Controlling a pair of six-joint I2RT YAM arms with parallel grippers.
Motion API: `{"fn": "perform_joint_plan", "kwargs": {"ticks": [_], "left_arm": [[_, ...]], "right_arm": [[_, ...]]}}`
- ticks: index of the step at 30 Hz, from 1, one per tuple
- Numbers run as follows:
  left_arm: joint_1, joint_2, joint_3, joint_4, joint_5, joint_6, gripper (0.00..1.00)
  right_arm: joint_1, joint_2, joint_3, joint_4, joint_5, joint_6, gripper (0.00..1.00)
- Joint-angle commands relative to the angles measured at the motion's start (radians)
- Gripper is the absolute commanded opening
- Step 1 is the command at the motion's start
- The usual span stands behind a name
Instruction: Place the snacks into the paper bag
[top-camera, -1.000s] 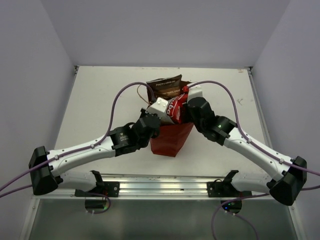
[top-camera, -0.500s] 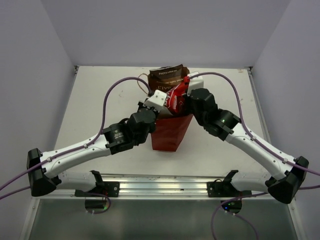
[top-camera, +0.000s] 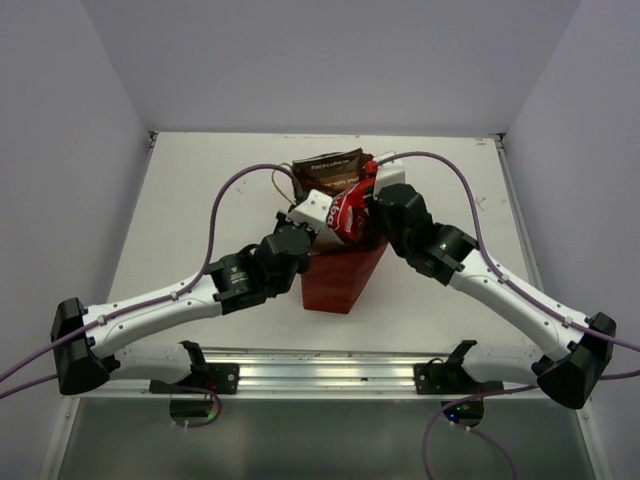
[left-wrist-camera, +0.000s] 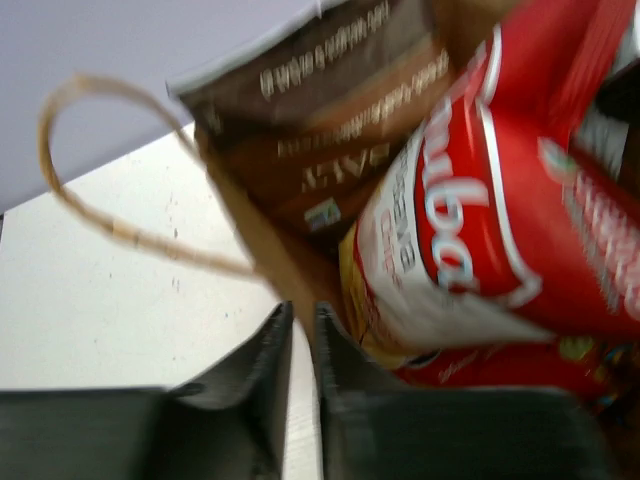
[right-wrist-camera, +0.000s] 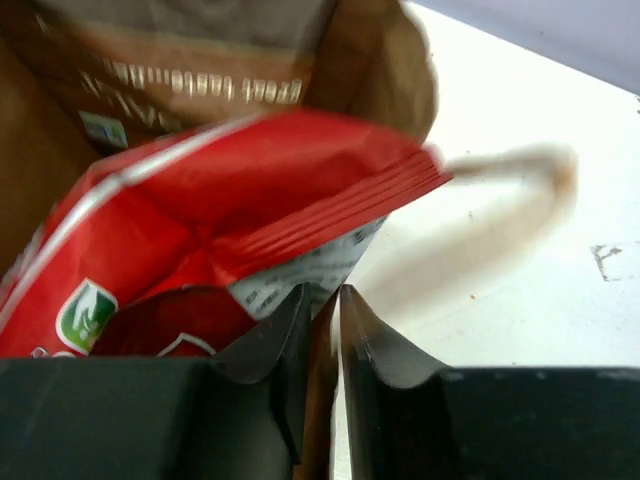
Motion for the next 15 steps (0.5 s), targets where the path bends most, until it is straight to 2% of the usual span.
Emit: {"fn": "perform_joint_plan", "kwargs": {"ticks": [1, 2, 3, 4, 5, 9, 12, 14, 15], "left_arm": [[0.0, -0.028, 0.147, 0.209, -0.026, 0.102, 0.23], [0.0, -0.025, 0.184, 0.21, -0.023, 0.112, 0.47], [-0.001, -0.02, 0.201, 0.21, -0.02, 0.133, 0.53], [-0.001, -0.02, 0.214, 0.212, -0.018, 0.142, 0.65], [-0.001, -0.02, 0.236, 0.212, -0.018, 0.152, 0.69], [-0.004, -0.057, 0.273, 0.209, -0.05, 0.184, 0.7], [-0.003, -0.121, 0.255, 0.253, -0.176, 0.211, 0.73], [0.032, -0.167, 0.187, 0.305, -0.233, 0.251, 0.76], [0.07, -0.215, 0.172, 0.278, -0.214, 0.182, 0.77]], "right_arm": [[-0.003, -0.027, 0.15, 0.082, 0.018, -0.059, 0.42], [-0.004, -0.028, 0.167, 0.082, 0.017, -0.065, 0.69], [-0.004, -0.039, 0.191, 0.086, 0.014, -0.071, 0.77], [-0.003, -0.047, 0.201, 0.084, 0.017, -0.08, 0.8], [-0.003, -0.056, 0.208, 0.084, 0.02, -0.086, 0.84], [-0.003, -0.108, 0.239, 0.058, 0.079, -0.125, 0.85], [-0.01, -0.148, 0.227, 0.059, 0.234, -0.166, 0.88], [-0.07, -0.148, 0.218, 0.035, 0.311, -0.178, 0.91], [-0.105, -0.145, 0.205, 0.023, 0.314, -0.169, 0.92]]}}
